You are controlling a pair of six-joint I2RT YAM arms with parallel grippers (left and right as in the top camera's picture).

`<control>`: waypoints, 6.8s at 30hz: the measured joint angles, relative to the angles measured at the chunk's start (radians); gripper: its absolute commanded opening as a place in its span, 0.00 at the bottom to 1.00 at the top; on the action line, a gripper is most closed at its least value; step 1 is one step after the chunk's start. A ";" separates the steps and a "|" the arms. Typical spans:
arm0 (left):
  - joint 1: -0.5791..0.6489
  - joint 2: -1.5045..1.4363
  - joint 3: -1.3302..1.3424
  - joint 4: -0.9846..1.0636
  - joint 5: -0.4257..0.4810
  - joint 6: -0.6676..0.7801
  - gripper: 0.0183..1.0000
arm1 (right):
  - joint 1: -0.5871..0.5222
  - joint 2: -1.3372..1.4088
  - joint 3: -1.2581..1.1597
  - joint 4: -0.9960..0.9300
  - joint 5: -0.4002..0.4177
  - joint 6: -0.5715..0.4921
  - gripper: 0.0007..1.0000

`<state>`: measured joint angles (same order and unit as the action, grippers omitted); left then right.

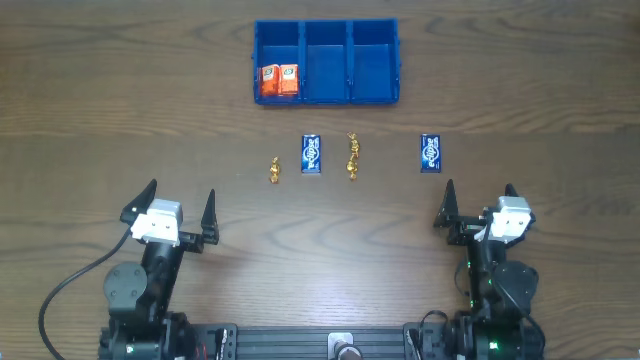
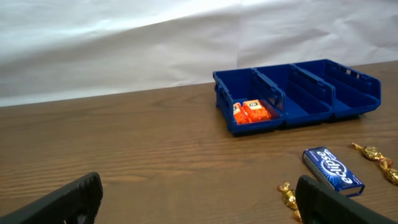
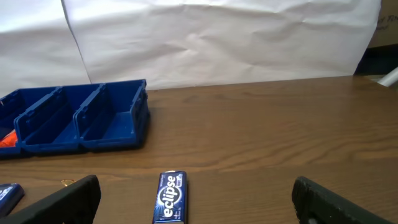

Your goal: Sort Candies Into Trays

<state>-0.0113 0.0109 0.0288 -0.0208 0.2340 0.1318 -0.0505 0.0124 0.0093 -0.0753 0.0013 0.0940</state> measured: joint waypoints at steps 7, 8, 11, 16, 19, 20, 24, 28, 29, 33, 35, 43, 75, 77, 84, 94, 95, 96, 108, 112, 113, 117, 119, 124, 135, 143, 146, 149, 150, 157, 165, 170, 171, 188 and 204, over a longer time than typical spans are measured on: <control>0.000 0.000 0.000 0.000 0.000 0.000 0.99 | 0.000 0.000 0.000 0.000 0.000 0.000 1.00; 0.000 0.000 0.000 0.000 0.000 0.000 1.00 | 0.000 0.000 0.000 0.000 0.000 0.000 1.00; 0.000 0.000 0.000 0.000 0.000 0.000 1.00 | 0.000 0.000 0.000 0.000 -0.002 0.000 1.00; 0.000 0.000 0.000 0.000 0.000 0.000 0.99 | 0.000 0.000 0.000 0.014 -0.002 0.000 1.00; 0.000 0.000 0.000 0.000 0.000 0.000 1.00 | 0.000 0.000 0.000 0.031 -0.011 0.021 1.00; 0.000 0.000 0.000 0.000 0.000 0.000 1.00 | 0.000 0.000 0.000 0.035 -0.013 0.036 1.00; 0.000 0.000 0.000 0.000 0.000 0.000 0.99 | 0.000 0.005 0.010 0.005 -0.029 0.079 1.00; 0.000 0.000 0.000 0.000 0.000 0.000 0.99 | 0.000 0.103 0.139 -0.146 -0.047 0.094 1.00; 0.000 0.000 0.000 0.000 0.000 0.000 0.99 | 0.000 0.145 0.197 -0.181 -0.058 0.097 1.00; 0.000 0.000 0.000 -0.001 0.000 0.000 1.00 | 0.000 0.324 0.446 -0.295 -0.109 0.104 1.00; 0.000 0.000 0.000 -0.001 0.000 0.000 1.00 | 0.000 0.438 0.581 -0.365 -0.135 0.107 1.00; 0.000 0.000 0.000 -0.002 0.000 0.000 1.00 | 0.000 0.919 0.985 -0.699 -0.169 0.092 1.00; 0.000 0.000 0.000 -0.002 0.000 0.000 0.99 | 0.127 1.834 1.207 -0.699 0.034 0.029 1.00; 0.000 0.000 0.000 -0.002 0.000 0.000 1.00 | 0.127 1.852 1.207 -0.693 0.041 0.029 1.00; 0.000 0.000 0.000 -0.002 0.000 0.000 1.00 | 0.127 1.878 1.207 -0.690 0.051 0.029 0.99; 0.000 0.000 0.000 -0.002 0.000 0.000 1.00 | 0.138 1.907 1.207 -0.685 0.080 0.032 0.81; 0.000 0.000 0.000 -0.002 0.000 0.000 1.00 | 0.141 1.907 1.207 -0.684 0.082 0.033 0.80; 0.000 0.000 0.000 -0.002 0.000 0.000 1.00 | 0.143 1.907 1.207 -0.683 0.083 0.032 0.79; 0.000 0.000 0.000 -0.002 0.000 0.000 1.00 | 0.145 1.912 1.207 -0.679 0.086 0.032 0.58; 0.000 0.000 0.000 -0.002 0.000 0.000 1.00 | 0.145 1.912 1.207 -0.676 0.086 0.033 0.53; 0.000 0.000 0.000 -0.002 0.000 0.000 1.00 | 0.145 1.912 1.207 -0.675 0.086 0.032 0.52; 0.000 0.000 0.000 -0.002 0.000 0.000 1.00 | 0.145 1.912 1.207 -0.674 0.085 0.033 0.43; 0.000 0.000 0.000 -0.002 0.000 0.000 1.00 | 0.145 1.912 1.207 -0.671 0.085 0.032 0.39; 0.000 0.000 0.000 -0.002 0.000 0.000 1.00 | 0.145 1.912 1.208 -0.671 0.085 0.031 0.38; 0.000 0.000 0.000 -0.002 0.000 0.000 1.00 | 0.145 1.911 1.210 -0.684 0.081 0.037 0.30; 0.000 0.000 0.000 -0.002 0.000 0.000 0.99 | 0.191 1.741 1.210 -0.695 0.075 0.072 0.29; 0.000 0.000 0.000 -0.002 0.000 0.000 1.00 | 0.254 1.582 1.218 -0.694 0.092 0.105 0.27; 0.000 0.000 0.000 -0.002 0.000 0.000 1.00 | 0.382 1.439 1.268 -0.695 0.153 0.155 0.27; 0.000 0.000 0.000 -0.002 0.000 0.000 1.00 | 0.439 1.411 1.297 -0.696 0.183 0.175 0.27; 0.000 0.000 0.000 -0.002 0.000 0.000 1.00 | 0.739 1.433 1.478 -0.659 0.407 0.277 0.27; 0.000 0.000 0.000 -0.002 0.000 0.000 1.00 | 0.772 1.662 1.648 -0.638 0.500 0.347 0.25; 0.000 0.000 0.000 -0.002 0.000 0.000 1.00 | 0.736 1.817 1.750 -0.632 0.487 0.359 0.25; 0.000 0.000 0.000 -0.002 0.000 0.000 1.00 | 0.725 1.835 1.758 -0.629 0.480 0.361 0.25; 0.000 0.000 0.000 -0.002 0.000 0.000 1.00 | 0.575 2.024 1.763 -0.521 0.309 0.367 0.24; 0.000 0.000 0.000 -0.002 0.000 0.000 0.99 | 0.575 2.113 1.764 -0.441 0.286 0.367 0.24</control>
<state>-0.0113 0.0105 0.0292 -0.0223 0.2340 0.1318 0.5240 2.1258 1.7729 -0.5159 0.2878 0.4610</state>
